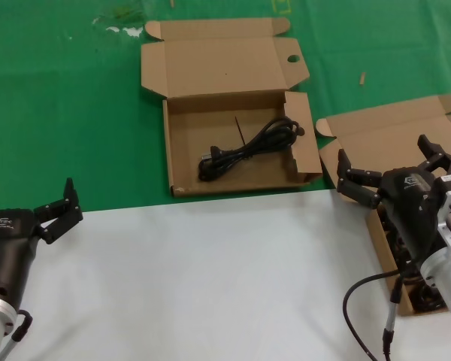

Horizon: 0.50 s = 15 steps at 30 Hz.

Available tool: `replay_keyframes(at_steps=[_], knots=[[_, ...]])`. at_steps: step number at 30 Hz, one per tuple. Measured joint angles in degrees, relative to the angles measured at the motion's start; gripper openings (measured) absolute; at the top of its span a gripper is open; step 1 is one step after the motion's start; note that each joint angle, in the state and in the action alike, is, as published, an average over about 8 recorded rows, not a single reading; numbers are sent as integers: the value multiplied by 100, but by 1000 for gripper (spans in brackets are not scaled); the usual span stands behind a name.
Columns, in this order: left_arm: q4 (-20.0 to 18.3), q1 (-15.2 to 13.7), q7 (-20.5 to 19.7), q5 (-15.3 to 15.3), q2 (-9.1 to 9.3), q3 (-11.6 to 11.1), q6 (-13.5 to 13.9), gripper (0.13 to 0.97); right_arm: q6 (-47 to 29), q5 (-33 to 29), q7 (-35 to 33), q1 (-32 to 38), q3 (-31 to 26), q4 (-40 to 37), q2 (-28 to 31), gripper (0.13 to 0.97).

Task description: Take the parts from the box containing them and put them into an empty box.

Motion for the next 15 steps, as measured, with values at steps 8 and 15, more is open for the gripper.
replay_keyframes(at_steps=[8,15], knots=[[0,0,0,0,0,0,0,966,0,0,0,0,0,0,0,966],[0,0,0,0,0,0,0,966,0,0,0,0,0,0,0,966]])
